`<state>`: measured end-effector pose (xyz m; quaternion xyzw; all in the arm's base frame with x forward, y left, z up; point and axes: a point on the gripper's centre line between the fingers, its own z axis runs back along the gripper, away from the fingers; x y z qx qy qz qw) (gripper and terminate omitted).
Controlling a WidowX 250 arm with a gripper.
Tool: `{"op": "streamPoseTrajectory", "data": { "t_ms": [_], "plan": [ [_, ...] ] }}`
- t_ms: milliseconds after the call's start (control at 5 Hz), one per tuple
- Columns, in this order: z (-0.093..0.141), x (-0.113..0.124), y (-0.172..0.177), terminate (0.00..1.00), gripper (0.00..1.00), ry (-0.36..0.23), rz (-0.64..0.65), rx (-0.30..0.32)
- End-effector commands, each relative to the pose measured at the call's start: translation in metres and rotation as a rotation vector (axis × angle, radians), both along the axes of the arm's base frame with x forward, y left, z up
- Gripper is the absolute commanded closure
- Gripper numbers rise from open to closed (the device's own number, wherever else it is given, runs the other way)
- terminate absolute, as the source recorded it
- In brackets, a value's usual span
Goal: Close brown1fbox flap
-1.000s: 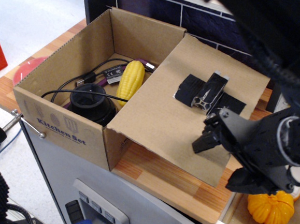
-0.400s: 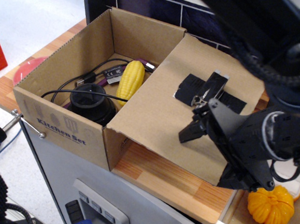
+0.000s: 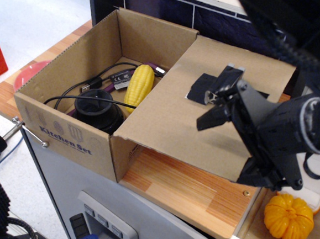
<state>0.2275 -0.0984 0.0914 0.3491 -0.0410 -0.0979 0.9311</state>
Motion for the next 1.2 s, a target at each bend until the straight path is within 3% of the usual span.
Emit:
{"op": "streamPoseTrajectory", "data": {
  "t_ms": [0, 200, 400, 600, 1000],
  "plan": [
    [0.062, 0.004, -0.001, 0.00, 0.00, 0.038, -0.050, 0.029],
    [0.088, 0.002, 0.015, 0.00, 0.00, 0.099, -0.103, 0.050],
    [0.113, -0.007, 0.031, 0.00, 0.00, 0.152, -0.131, 0.027],
    [0.116, -0.019, 0.054, 0.00, 0.00, 0.144, -0.160, 0.000],
    [0.098, -0.026, 0.134, 0.00, 0.00, 0.177, -0.287, -0.138]
  ]
}}
